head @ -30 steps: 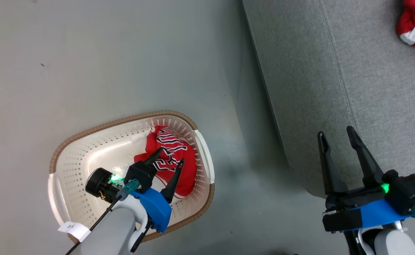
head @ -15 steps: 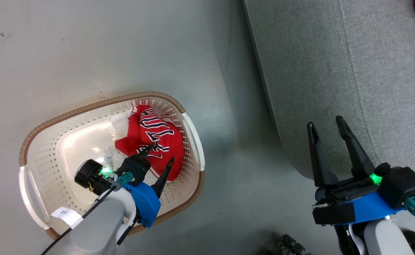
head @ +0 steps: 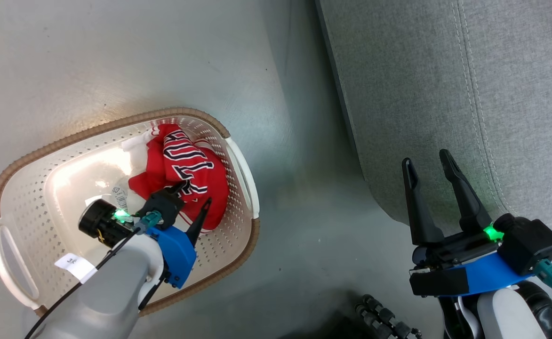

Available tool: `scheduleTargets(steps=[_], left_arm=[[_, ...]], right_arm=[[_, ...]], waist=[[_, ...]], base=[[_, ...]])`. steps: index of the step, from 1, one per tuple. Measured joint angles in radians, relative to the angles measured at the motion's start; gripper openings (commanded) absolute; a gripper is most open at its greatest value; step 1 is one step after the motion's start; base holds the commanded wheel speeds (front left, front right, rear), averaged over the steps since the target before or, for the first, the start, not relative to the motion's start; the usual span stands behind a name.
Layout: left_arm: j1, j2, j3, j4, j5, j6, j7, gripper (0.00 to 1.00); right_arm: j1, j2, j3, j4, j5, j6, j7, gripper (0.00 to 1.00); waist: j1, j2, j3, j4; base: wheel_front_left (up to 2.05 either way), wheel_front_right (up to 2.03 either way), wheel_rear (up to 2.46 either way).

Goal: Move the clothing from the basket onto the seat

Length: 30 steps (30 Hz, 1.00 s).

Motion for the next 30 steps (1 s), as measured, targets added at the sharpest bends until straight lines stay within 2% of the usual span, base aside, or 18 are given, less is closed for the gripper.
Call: scheduleTargets(steps=[20, 21, 22, 23, 25, 30], left_arm=[[-0.09, -0.039, 0.023, 0.197, -0.036, 0.0, 0.0, 1.0], [-0.09, -0.042, 0.024, 0.203, -0.036, 0.0, 0.0, 0.84], [-0.09, -0.044, 0.023, 0.208, -0.038, 0.0, 0.0, 0.44], [-0.09, -0.046, 0.023, 0.212, -0.042, 0.0, 0.0, 0.25], [-0.091, -0.049, 0.023, 0.223, -0.044, 0.0, 0.0, 0.0], [-0.091, -0.053, 0.012, 0.237, -0.058, 0.0, 0.0, 0.0]], right_arm=[[-0.003, 0.0, 0.016, 0.006, 0.018, 0.0, -0.011, 1.0], [-0.003, 0.0, 0.018, 0.007, 0.018, 0.0, -0.012, 1.0], [-0.003, 0.0, 0.019, 0.008, 0.018, 0.0, -0.012, 1.0], [-0.004, 0.0, 0.021, 0.009, 0.018, 0.0, -0.012, 1.0], [-0.004, 0.0, 0.021, 0.01, 0.021, 0.0, -0.012, 1.0], [-0.008, 0.0, 0.021, 0.011, 0.025, 0.0, -0.012, 1.0]], waist=[[0.0, 0.0, 0.059, -0.021], [-0.0001, 0.0, 0.059, -0.021], [-0.0001, 0.0, 0.058, -0.022], [0.0, 0.0, 0.057, -0.023], [-0.0001, 0.0, 0.055, -0.024], [-0.0001, 0.0, 0.05, -0.029]], base=[[0.0, 0.0, 0.0], [0.0, 0.0, 0.0], [0.0, 0.0, 0.0], [0.0, 0.0, 0.0], [0.0, 0.0, 0.0], [0.0, 0.0, 0.0]])
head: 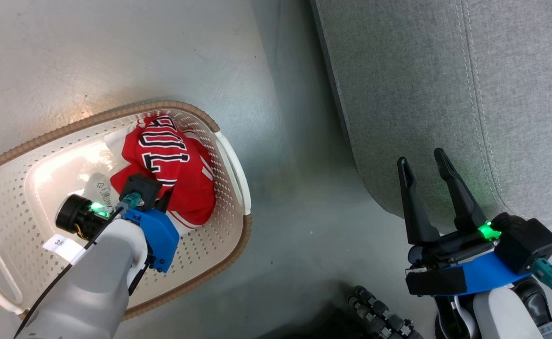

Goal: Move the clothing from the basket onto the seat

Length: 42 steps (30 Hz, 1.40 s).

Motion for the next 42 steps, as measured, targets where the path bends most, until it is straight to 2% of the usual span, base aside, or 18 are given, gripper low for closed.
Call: scheduleTargets(steps=[20, 30, 42], left_arm=[[0.036, -0.008, -0.009, -0.011, -0.082, 0.0, 0.0, 0.0], [0.11, -0.044, 0.017, -0.053, -0.094, 0.0, 0.0, 0.0], [0.23, -0.088, 0.061, -0.129, -0.069, 0.0, 0.0, 0.0]], right_arm=[[-0.001, 0.0, 0.001, 0.013, -0.002, 0.0, 0.0, 1.0], [0.008, 0.0, -0.016, 0.031, -0.035, 0.0, 0.005, 1.0], [0.051, 0.001, -0.034, 0.04, -0.065, 0.0, 0.062, 1.0]], waist=[[0.0, 0.0, -0.079, -0.005], [-0.0001, 0.0, -0.207, 0.026], [-0.0002, 0.0001, -0.405, 0.109]], base=[[0.0, 0.0, 0.0], [0.0, 0.0, 0.0], [0.0, 0.0, 0.0]])
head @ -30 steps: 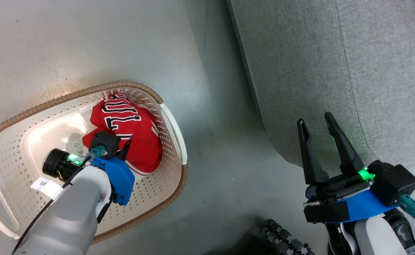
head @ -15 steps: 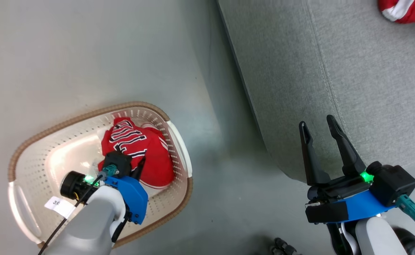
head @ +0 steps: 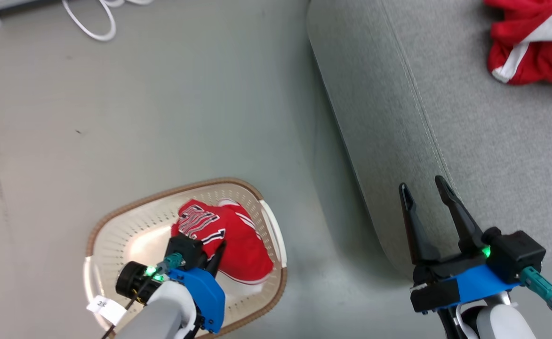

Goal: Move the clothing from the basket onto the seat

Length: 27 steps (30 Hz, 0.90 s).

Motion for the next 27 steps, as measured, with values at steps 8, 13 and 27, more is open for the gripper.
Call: scheduleTargets(steps=[8, 13, 27], left_arm=[[0.067, -0.033, 0.022, -0.076, 0.031, 0.0, 0.0, 0.0], [0.088, -0.042, 0.016, -0.135, 0.072, 0.0, 0.0, 0.0], [0.097, -0.075, -0.039, -0.241, 0.078, 0.0, 0.0, 0.0]], right_arm=[[0.065, 0.0, -0.02, 0.0, -0.022, 0.0, 0.045, 1.0], [0.106, 0.0, -0.021, -0.002, -0.024, 0.0, 0.073, 1.0], [0.193, 0.0, -0.02, 0.0, -0.015, 0.0, 0.112, 1.0]], waist=[[-0.0001, 0.0, -0.147, 0.074], [-0.0001, 0.0, -0.236, 0.123], [0.0, 0.0, -0.431, 0.248]], base=[[0.0, 0.0, 0.0], [0.0, 0.0, 0.0], [0.0, 0.0, 0.0]])
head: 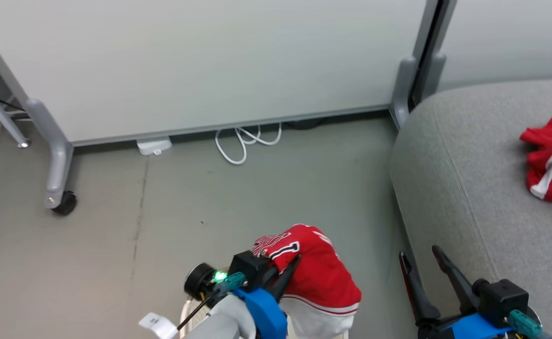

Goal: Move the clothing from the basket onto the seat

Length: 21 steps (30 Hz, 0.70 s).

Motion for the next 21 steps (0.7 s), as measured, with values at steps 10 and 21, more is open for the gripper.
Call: scheduleTargets(steps=[10, 21], left_arm=[[-0.121, -0.024, -0.08, -0.028, -0.086, 0.0, 0.0, 0.0], [-0.255, -0.029, -0.196, -0.064, -0.193, 0.0, 0.043, 0.0]], right_arm=[[0.033, 0.0, 0.008, -0.012, -0.001, 0.0, 0.025, 1.0], [0.043, 0.0, 0.023, -0.005, 0.003, 0.0, 0.035, 1.0]], waist=[[0.0, 0.0, -0.07, 0.076], [0.0002, 0.0, -0.101, 0.106]], base=[[0.0, 0.0, 0.0], [0.0, 0.0, 0.0]])
